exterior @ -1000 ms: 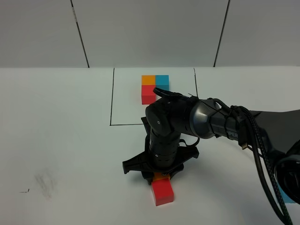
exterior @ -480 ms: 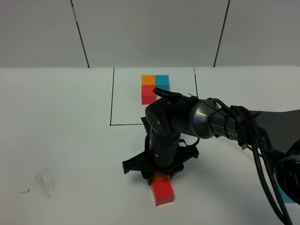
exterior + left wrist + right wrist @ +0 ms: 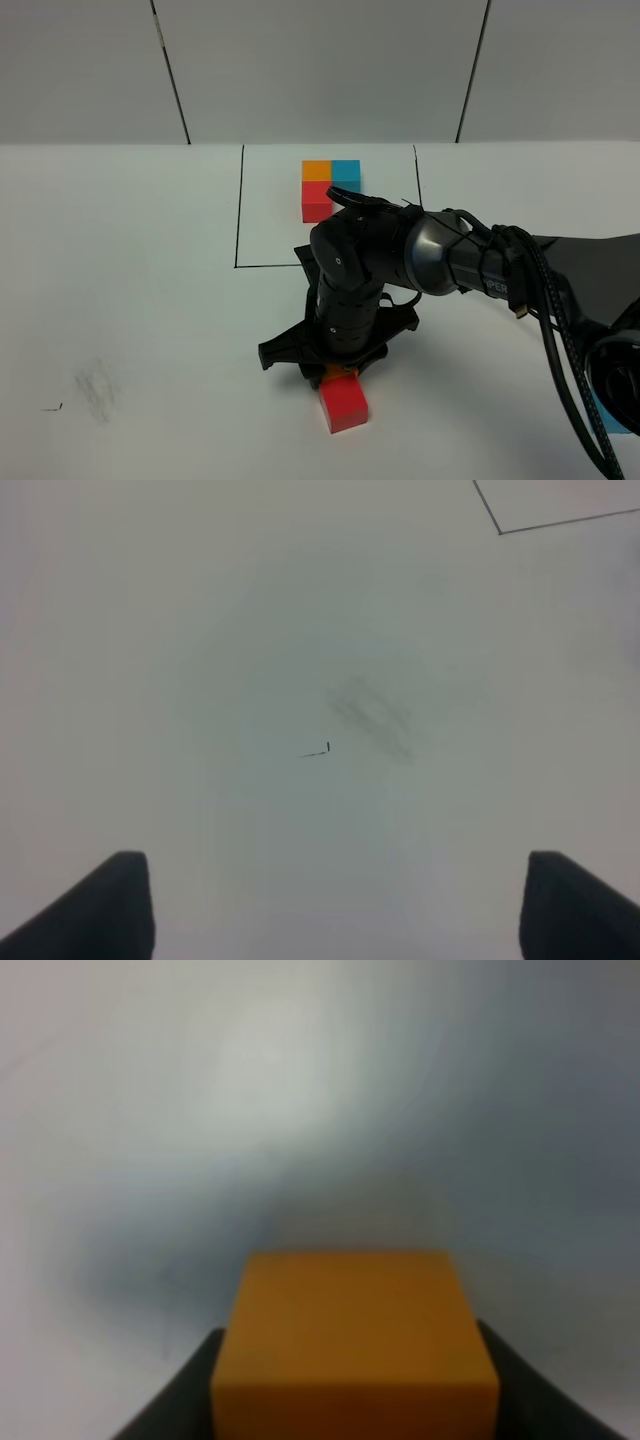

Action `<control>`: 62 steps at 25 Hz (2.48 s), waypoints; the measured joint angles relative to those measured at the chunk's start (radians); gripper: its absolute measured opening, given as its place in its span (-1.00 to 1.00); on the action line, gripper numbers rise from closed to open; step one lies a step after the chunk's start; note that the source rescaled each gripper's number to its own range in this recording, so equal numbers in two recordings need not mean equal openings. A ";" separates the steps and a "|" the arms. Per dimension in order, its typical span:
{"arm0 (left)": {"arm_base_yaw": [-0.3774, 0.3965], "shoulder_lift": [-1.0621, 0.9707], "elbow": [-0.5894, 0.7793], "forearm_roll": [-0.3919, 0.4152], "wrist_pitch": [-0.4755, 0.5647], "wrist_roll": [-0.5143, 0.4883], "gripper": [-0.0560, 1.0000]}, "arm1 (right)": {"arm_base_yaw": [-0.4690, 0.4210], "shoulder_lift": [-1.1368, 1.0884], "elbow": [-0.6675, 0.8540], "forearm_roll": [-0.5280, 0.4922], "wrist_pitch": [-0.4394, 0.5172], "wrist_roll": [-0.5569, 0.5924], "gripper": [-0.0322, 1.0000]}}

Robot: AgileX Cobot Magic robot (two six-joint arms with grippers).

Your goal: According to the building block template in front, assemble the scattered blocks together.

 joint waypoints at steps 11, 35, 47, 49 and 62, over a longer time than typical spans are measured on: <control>0.000 0.000 0.000 0.000 0.000 0.000 0.98 | 0.000 -0.016 0.000 -0.002 -0.015 -0.034 0.74; 0.000 0.000 0.000 0.000 0.000 0.000 0.98 | 0.000 -0.424 0.000 -0.535 0.187 -0.084 0.64; 0.000 0.000 0.000 0.000 0.000 0.000 0.97 | -0.001 -0.647 0.000 -0.623 0.331 -0.177 0.23; 0.000 0.000 0.000 0.000 0.000 0.000 0.97 | -0.013 -0.684 0.000 -0.628 0.332 -0.177 0.23; 0.000 0.000 0.000 0.000 0.000 0.000 0.97 | -0.430 -0.894 0.097 -0.490 0.333 -0.248 0.22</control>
